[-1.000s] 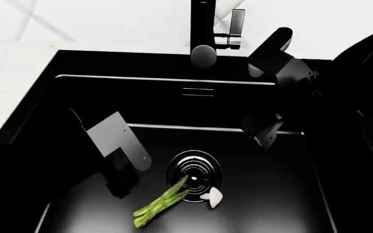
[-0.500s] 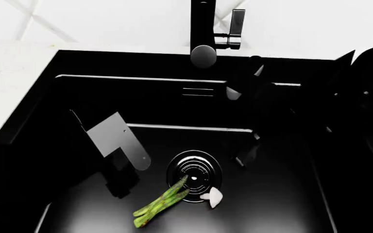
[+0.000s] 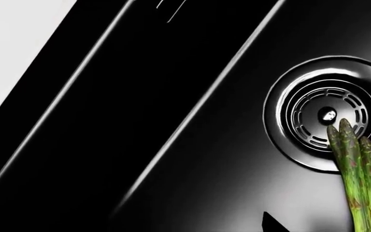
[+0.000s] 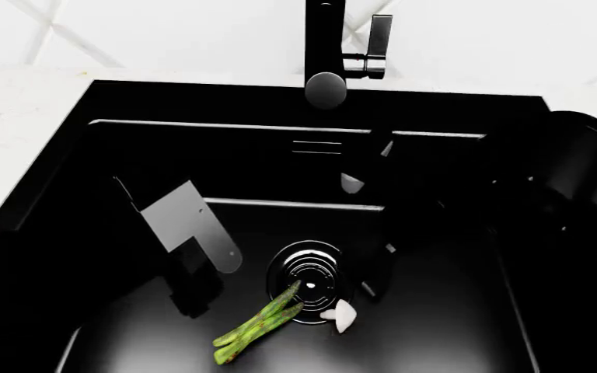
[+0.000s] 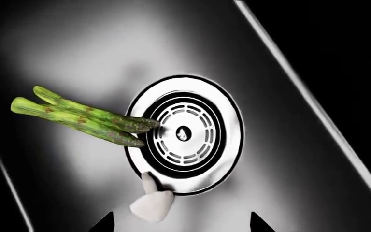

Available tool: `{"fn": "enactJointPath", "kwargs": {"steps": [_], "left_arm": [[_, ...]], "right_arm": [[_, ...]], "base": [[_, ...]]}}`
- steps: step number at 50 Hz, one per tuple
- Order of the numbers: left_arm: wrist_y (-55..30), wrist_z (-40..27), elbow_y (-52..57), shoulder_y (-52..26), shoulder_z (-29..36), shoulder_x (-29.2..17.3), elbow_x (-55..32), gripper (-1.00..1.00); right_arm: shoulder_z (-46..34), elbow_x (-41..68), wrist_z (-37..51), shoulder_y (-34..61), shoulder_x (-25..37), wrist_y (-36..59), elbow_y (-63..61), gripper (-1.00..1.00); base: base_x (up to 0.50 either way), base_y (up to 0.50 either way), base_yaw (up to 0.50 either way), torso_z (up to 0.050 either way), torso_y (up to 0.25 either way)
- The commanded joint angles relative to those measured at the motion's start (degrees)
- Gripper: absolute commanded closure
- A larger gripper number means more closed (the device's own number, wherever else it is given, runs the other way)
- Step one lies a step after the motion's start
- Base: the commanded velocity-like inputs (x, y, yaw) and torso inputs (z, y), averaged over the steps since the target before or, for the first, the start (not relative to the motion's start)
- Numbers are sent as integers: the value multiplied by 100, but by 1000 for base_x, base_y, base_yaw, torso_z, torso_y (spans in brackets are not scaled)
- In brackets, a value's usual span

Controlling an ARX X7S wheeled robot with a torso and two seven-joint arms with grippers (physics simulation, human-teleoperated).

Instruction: Pick up the fruits and vegetables and place them in the sink. Turn on the sink faucet to wash them. Then turn the sink off and put them in the tray.

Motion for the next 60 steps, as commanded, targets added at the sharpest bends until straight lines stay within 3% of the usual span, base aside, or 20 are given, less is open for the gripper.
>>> {"fn": "enactJointPath", "kwargs": {"steps": [1, 19, 60], "left_arm": [[2, 3, -20, 9, 14, 20, 21, -100], [47, 58, -45, 36, 38, 3, 79, -100], [163, 120, -90, 114, 56, -37, 159, -100]], "right_arm": [[-182, -135, -215, -139, -162, -158, 120, -100], [-689, -660, -725, -410, -684, -557, 788, -100], [-1221, -1043, -1161, -953, -1156, -876, 1626, -100]], "base": [[0, 0, 0, 0, 0], [0, 0, 0, 0, 0], [0, 0, 0, 0, 0]]}}
